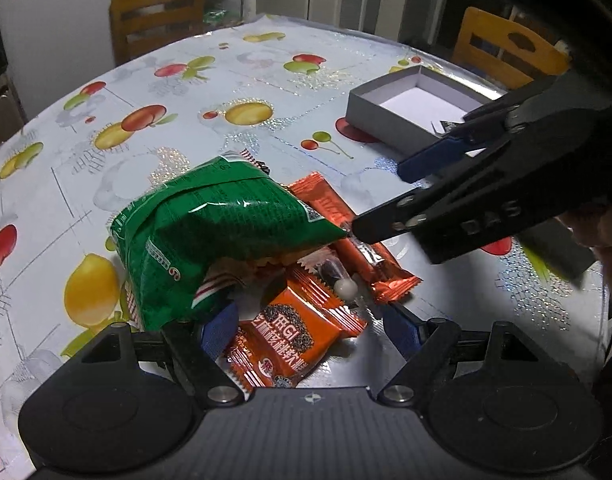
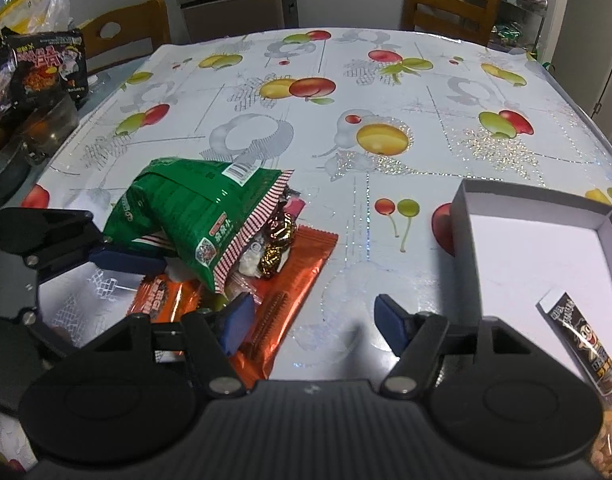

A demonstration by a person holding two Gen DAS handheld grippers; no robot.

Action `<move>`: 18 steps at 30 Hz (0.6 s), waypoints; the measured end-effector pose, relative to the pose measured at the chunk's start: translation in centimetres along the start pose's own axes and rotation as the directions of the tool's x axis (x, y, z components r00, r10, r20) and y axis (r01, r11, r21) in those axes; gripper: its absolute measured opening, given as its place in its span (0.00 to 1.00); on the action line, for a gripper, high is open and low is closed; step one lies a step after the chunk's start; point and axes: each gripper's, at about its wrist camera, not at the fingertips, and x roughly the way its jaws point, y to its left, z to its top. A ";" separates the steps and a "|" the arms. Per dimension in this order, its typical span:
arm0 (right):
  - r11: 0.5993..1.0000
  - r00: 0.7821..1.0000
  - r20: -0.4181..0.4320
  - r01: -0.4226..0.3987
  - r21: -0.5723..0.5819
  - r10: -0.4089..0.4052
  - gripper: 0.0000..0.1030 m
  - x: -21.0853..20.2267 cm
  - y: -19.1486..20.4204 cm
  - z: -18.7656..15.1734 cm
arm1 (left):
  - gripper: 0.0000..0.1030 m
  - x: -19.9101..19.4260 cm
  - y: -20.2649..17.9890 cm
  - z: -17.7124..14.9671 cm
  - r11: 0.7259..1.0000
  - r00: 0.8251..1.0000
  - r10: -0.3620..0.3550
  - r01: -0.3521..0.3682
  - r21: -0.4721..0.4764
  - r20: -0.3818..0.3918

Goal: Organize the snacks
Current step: 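Grasp the red-orange stick snack with the right tool while the left tool grasps the orange candy packet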

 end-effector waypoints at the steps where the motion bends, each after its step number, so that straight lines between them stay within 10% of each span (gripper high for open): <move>1: 1.000 1.000 -0.005 0.005 -0.003 -0.005 0.65 0.3 0.1 0.1 | 0.77 -0.1 0.0 -0.1 1.000 1.000 -0.006 0.006 -0.002 0.000; 18: 0.998 0.999 -0.031 0.025 -0.052 -0.027 0.70 2.1 0.5 0.0 | 0.62 -0.5 -0.6 0.1 1.000 1.000 -0.002 0.002 0.012 0.000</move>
